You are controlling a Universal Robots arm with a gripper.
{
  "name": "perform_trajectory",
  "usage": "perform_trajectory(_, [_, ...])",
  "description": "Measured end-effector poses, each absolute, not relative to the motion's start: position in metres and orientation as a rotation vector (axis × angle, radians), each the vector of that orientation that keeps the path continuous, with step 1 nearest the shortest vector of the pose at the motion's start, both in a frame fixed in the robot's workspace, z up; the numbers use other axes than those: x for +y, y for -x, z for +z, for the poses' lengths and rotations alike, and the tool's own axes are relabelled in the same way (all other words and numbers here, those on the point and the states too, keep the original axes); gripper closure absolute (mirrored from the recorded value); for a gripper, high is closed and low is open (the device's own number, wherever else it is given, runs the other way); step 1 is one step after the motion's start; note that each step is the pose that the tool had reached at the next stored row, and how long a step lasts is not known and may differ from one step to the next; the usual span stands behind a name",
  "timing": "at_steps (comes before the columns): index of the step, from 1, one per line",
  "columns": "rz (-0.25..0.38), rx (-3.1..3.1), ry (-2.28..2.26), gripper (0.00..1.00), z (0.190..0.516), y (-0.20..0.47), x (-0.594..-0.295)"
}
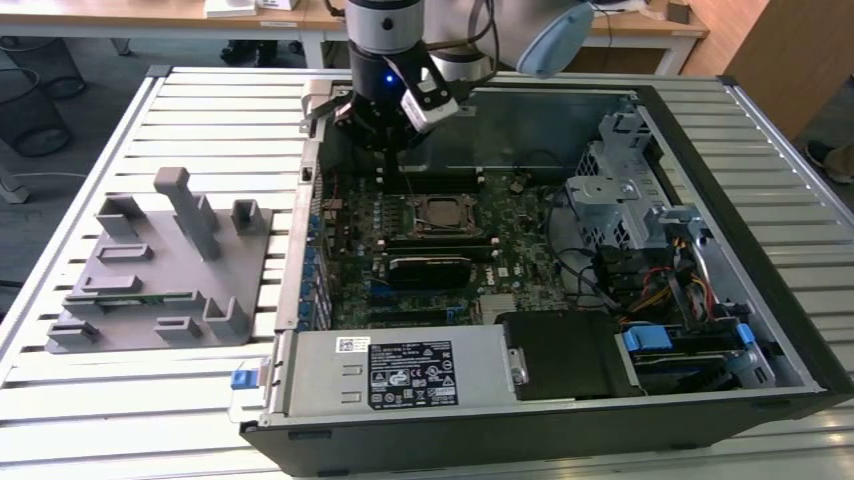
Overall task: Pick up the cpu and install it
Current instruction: 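Install the first cpu locking lever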
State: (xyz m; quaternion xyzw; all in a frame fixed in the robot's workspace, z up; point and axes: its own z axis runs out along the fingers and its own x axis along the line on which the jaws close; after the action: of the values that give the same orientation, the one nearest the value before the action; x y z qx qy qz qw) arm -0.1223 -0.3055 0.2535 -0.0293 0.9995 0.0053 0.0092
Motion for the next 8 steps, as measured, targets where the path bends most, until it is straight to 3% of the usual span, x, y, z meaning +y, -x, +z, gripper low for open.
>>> perform_trajectory(8, [0.017,3.122,0.093,0.89,0.253,0.107,-0.303])
